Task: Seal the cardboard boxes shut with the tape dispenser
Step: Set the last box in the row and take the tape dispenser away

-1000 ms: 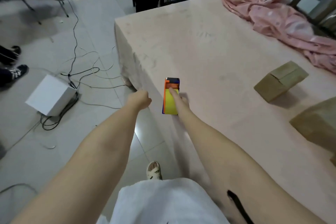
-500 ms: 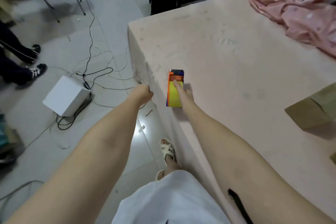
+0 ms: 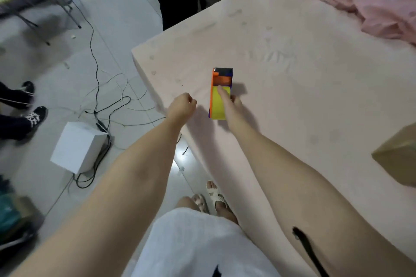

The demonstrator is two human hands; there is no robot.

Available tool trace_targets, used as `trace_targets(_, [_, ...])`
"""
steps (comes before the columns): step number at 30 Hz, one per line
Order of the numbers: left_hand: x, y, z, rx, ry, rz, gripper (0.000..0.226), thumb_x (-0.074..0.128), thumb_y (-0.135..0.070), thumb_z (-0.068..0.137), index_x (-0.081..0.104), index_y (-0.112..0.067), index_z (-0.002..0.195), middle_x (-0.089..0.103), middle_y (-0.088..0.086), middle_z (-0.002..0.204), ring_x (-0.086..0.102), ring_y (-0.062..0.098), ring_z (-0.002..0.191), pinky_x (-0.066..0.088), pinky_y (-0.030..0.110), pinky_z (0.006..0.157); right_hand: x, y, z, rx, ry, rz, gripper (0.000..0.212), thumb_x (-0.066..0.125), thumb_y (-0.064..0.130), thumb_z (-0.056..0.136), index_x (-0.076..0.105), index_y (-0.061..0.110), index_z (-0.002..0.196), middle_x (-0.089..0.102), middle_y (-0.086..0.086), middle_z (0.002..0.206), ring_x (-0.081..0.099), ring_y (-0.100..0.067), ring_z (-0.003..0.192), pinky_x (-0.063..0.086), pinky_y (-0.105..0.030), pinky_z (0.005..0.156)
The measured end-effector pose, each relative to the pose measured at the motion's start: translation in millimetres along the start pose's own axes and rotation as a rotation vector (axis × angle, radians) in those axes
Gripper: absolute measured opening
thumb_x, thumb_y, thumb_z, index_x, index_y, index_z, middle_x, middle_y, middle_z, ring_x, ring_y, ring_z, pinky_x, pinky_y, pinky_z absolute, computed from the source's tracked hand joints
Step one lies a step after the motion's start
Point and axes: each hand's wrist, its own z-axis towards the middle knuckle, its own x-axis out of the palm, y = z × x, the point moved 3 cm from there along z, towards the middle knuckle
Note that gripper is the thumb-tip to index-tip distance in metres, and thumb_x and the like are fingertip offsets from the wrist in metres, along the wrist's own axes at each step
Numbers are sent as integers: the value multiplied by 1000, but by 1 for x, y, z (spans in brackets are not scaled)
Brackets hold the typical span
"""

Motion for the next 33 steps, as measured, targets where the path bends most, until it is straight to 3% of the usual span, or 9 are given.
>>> trace_targets(4, [-10, -30, 38, 22, 66, -134, 15, 41, -10, 86, 55, -5, 87, 64, 13, 77, 61, 29, 68, 53, 42, 76, 14, 8, 15, 9, -6, -33, 43, 66, 40, 84, 55, 11, 114, 61, 1, 91, 58, -9, 74, 43, -11, 46])
trace_targets(10, [-13, -63, 86, 137, 188, 102, 18, 41, -12, 87, 58, -6, 90, 69, 16, 93, 66, 33, 89, 54, 40, 82, 16, 23, 37, -11, -132, 93, 41, 65, 33, 86, 59, 6, 117, 64, -9, 98, 61, -22, 88, 48, -26, 67])
trace_targets(15, [9, -106, 113, 326, 339, 299, 28, 41, -21, 92, 61, -5, 103, 67, 13, 105, 64, 31, 97, 51, 38, 88, -4, 41, 47, -28, -330, 212, 32, 63, 32, 88, 59, 7, 107, 60, -8, 91, 59, -21, 81, 46, -26, 62])
trace_targets(18, [28, -134, 118, 451, 417, 393, 30, 39, -23, 92, 62, -6, 101, 67, 12, 105, 62, 30, 97, 49, 35, 84, -21, 46, 46, -30, -434, 314, 21, 61, 31, 90, 56, 15, 102, 60, -1, 85, 58, -11, 72, 47, -20, 57])
trace_targets(22, [55, -168, 115, 593, 511, 476, 29, 41, -24, 93, 61, -6, 104, 67, 12, 104, 62, 30, 96, 48, 34, 80, -58, 47, 35, -79, -625, 374, 22, 61, 33, 90, 56, 19, 106, 60, 9, 84, 56, 10, 63, 40, -4, 49])
trace_targets(24, [69, -182, 107, 662, 553, 482, 30, 41, -27, 93, 61, -7, 102, 67, 13, 102, 63, 30, 94, 48, 32, 78, -79, 46, 28, -91, -692, 384, 23, 60, 36, 89, 57, 20, 106, 62, 5, 91, 59, 4, 72, 43, -7, 57])
trace_targets(26, [79, -196, 100, 730, 586, 494, 30, 40, -28, 94, 60, -7, 98, 67, 12, 102, 63, 30, 93, 45, 30, 74, -99, 46, 25, -77, -774, 394, 31, 62, 39, 87, 62, 17, 109, 65, -2, 98, 62, -11, 83, 46, -19, 70])
trace_targets(30, [96, -221, 93, 832, 631, 548, 29, 43, -27, 96, 59, -5, 106, 64, 14, 111, 60, 31, 103, 45, 34, 81, -140, 48, 25, -35, -896, 385, 42, 65, 43, 83, 64, 12, 112, 67, -4, 98, 63, -16, 84, 47, -22, 69])
trace_targets(33, [108, -235, 87, 863, 654, 565, 30, 41, -27, 96, 59, -6, 106, 64, 14, 110, 60, 31, 103, 44, 32, 81, -166, 50, 28, -24, -928, 385, 45, 66, 43, 82, 64, 10, 113, 67, -11, 108, 63, -25, 100, 47, -31, 87])
